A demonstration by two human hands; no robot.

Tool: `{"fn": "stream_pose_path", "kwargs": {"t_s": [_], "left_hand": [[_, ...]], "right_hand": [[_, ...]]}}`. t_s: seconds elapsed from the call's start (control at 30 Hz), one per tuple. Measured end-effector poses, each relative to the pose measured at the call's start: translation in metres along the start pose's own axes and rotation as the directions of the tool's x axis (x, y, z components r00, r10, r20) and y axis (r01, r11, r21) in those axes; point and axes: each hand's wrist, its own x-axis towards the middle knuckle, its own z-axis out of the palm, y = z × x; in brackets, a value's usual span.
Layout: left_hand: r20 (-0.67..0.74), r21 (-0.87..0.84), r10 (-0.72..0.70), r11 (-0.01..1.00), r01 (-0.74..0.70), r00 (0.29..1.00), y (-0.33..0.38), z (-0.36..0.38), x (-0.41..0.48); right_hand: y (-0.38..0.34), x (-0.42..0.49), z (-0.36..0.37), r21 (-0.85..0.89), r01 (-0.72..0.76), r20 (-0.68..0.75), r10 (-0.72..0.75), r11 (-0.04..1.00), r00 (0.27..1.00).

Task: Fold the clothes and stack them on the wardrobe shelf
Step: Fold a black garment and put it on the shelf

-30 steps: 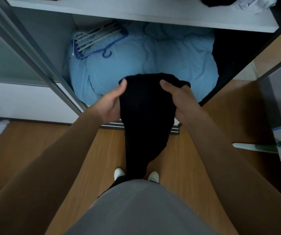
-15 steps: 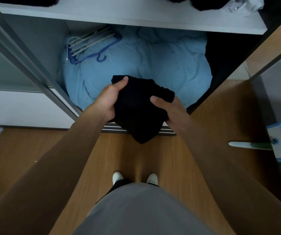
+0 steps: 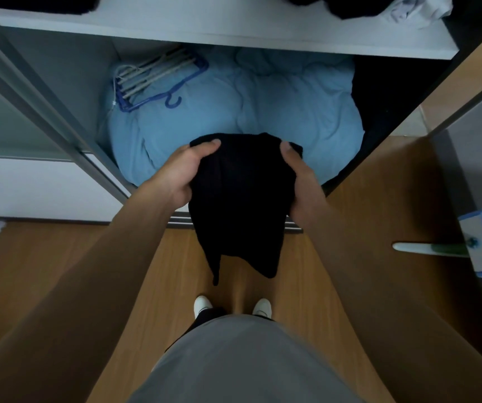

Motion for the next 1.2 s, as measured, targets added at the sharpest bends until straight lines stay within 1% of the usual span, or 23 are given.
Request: {"fn": "stream_pose_path", "kwargs": {"t_s": [0.1,0.13,0.17,0.33,0.43,0.5,0.57,0.63,0.7,0.8,0.87,0.93,1.0,1.03,1.1,1.13,1.2], "left_hand": [[-0.008,-0.075,-0.054,0.996,0.054,0.998,0.005,-0.001,0.003],[-0.002,-0.085,-0.061,0.995,0.061,0.998,0.005,-0.003,0.003],[0.007,-0.094,-0.064,0.993,0.064,0.998,0.004,-0.006,0.003],[0.065,-0.159,-0.045,0.986,0.055,0.997,0.002,-0.02,0.005],[0.074,-0.206,-0.04,0.977,0.055,0.996,0.001,-0.023,0.006],[0.149,-0.244,0.007,0.969,0.03,0.989,-0.003,-0.026,0.004],[0.261,-0.2,0.004,0.979,0.05,0.965,-0.007,-0.029,0.001],[0.307,-0.073,-0.025,0.996,0.05,0.951,-0.008,-0.03,0.0],[0.292,0.027,-0.003,1.0,-0.005,0.956,-0.005,-0.027,0.002],[0.224,0.035,0.048,0.998,-0.057,0.973,-0.003,-0.019,0.005],[0.189,0.009,0.066,0.998,-0.069,0.98,-0.005,-0.016,0.006],[0.169,-0.023,0.075,0.997,-0.072,0.983,-0.008,-0.016,0.007],[0.156,-0.059,0.075,0.996,-0.066,0.985,-0.01,-0.016,0.008],[0.152,-0.077,0.076,0.995,-0.064,0.986,-0.01,-0.016,0.008],[0.148,-0.11,0.085,0.992,-0.069,0.985,-0.011,-0.017,0.008],[0.144,-0.123,0.092,0.99,-0.074,0.985,-0.011,-0.017,0.008],[0.131,-0.137,0.097,0.987,-0.079,0.987,-0.011,-0.018,0.009]], "right_hand": [[0.009,0.002,0.003,-0.245,0.056,-0.05,-0.07,0.968,0.996],[0.01,0.004,0.003,-0.289,0.068,-0.081,-0.095,0.955,0.992],[0.009,0.005,0.002,-0.294,0.069,-0.102,-0.103,0.953,0.989],[-0.002,0.005,0.003,-0.093,0.04,-0.125,-0.051,0.995,0.991],[-0.006,0.006,0.007,-0.079,0.042,-0.166,-0.055,0.996,0.985],[-0.009,0.006,0.01,-0.06,0.043,-0.176,-0.053,0.997,0.983],[-0.012,0.007,0.012,-0.043,0.05,-0.173,-0.056,0.998,0.983],[-0.016,0.007,0.011,-0.04,0.057,-0.153,-0.062,0.998,0.986],[-0.018,0.007,0.008,-0.053,0.055,-0.117,-0.061,0.997,0.991],[-0.021,0.007,0.002,-0.11,0.059,-0.074,-0.067,0.992,0.995],[-0.022,0.008,0.0,-0.234,0.095,-0.117,-0.125,0.968,0.985],[-0.024,0.011,-0.002,-0.332,0.107,-0.207,-0.183,0.937,0.961],[-0.024,0.013,-0.004,-0.347,0.101,-0.266,-0.202,0.932,0.943],[-0.024,0.014,-0.004,-0.342,0.104,-0.272,-0.205,0.934,0.94],[-0.025,0.012,-0.005,-0.307,0.127,-0.242,-0.207,0.943,0.948],[-0.025,0.012,-0.007,-0.297,0.144,-0.205,-0.21,0.944,0.956],[-0.026,0.01,-0.007,-0.334,0.169,-0.098,-0.212,0.927,0.972]]}}
